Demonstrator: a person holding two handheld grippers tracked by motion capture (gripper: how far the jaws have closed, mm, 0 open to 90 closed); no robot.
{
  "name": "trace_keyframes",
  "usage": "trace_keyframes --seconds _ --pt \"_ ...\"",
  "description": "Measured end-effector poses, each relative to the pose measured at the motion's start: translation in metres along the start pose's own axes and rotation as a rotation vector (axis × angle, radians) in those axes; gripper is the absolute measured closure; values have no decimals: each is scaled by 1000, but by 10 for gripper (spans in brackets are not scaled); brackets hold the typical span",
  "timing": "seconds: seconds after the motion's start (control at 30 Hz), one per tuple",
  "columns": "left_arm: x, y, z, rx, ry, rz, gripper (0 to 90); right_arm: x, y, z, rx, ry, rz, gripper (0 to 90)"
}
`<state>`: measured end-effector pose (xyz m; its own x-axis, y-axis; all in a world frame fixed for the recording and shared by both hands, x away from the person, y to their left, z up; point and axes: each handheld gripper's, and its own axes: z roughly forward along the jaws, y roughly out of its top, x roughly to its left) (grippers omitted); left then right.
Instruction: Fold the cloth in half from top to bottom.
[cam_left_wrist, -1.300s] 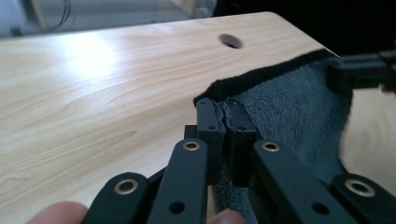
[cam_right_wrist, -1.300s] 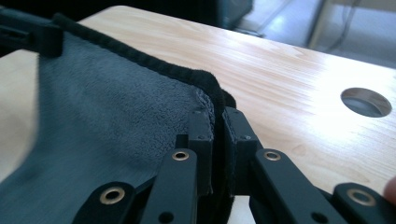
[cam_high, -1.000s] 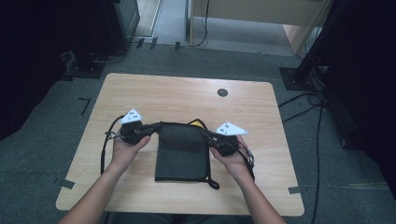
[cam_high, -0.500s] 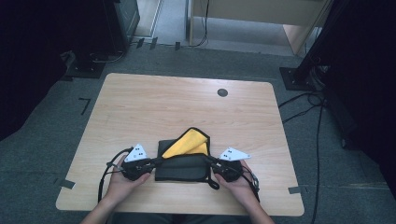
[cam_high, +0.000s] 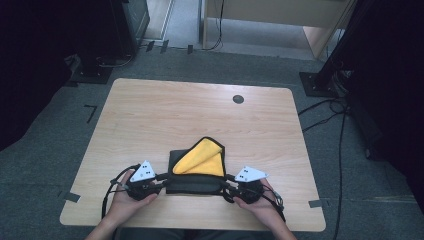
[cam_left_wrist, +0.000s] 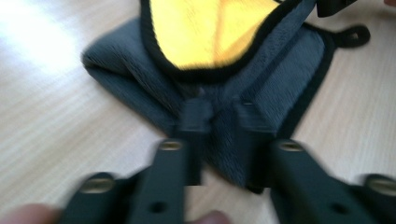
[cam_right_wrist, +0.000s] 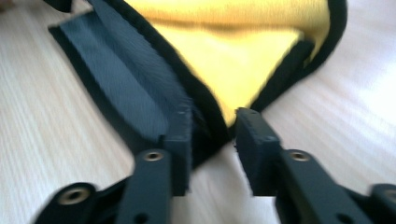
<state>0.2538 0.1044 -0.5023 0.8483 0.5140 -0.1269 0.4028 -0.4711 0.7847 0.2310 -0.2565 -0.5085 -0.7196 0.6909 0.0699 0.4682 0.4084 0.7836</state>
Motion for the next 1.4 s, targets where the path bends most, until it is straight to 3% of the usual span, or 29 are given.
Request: trace_keyframes --seconds 0.1,0.13,0.17,0.23,0.37,0.43,0.47,0.53,0.67,0.77,0.9,1.0,1.17,1.27,1.4 --pt "4 1 -9 -43 -69 -39 527 -6 -3 -12 -28 40 46 575" --pt "7 3 -13 -68 -81 -70 504 -8 -2 -16 -48 49 59 567" --pt "9 6 -14 -82 -74 -90 487 -11 0 -22 -75 59 81 566" --pt "13 12 -14 -111 -67 -133 457 -14 6 -26 -97 29 101 560" --pt "16 24 0 -117 9 -256 439 -14 17 -11 -87 -25 138 490" --pt "13 26 9 -74 62 -281 427 -8 19 2 -60 -67 147 388" --pt "11 26 13 -47 90 -280 409 -6 19 8 -35 -103 144 341" --pt "9 24 16 -12 100 -272 403 -2 17 18 8 -130 138 295" --pt "0 18 14 29 111 -224 403 2 10 17 57 -113 110 271" --pt "-5 11 14 62 128 -180 400 -3 13 10 31 -104 131 264" --pt "-5 3 18 73 121 -185 393 -16 41 5 -75 -110 147 315" --pt "-4 1 18 72 118 -185 391 -28 68 16 -107 -93 160 388" --pt "-5 -2 18 55 113 -192 393 -42 101 49 -84 -69 131 552" --pt "-7 -3 18 51 121 -182 397 -51 114 67 -57 -51 147 590" --pt "-8 -5 18 45 125 -181 400 -61 119 81 -27 -30 172 568"
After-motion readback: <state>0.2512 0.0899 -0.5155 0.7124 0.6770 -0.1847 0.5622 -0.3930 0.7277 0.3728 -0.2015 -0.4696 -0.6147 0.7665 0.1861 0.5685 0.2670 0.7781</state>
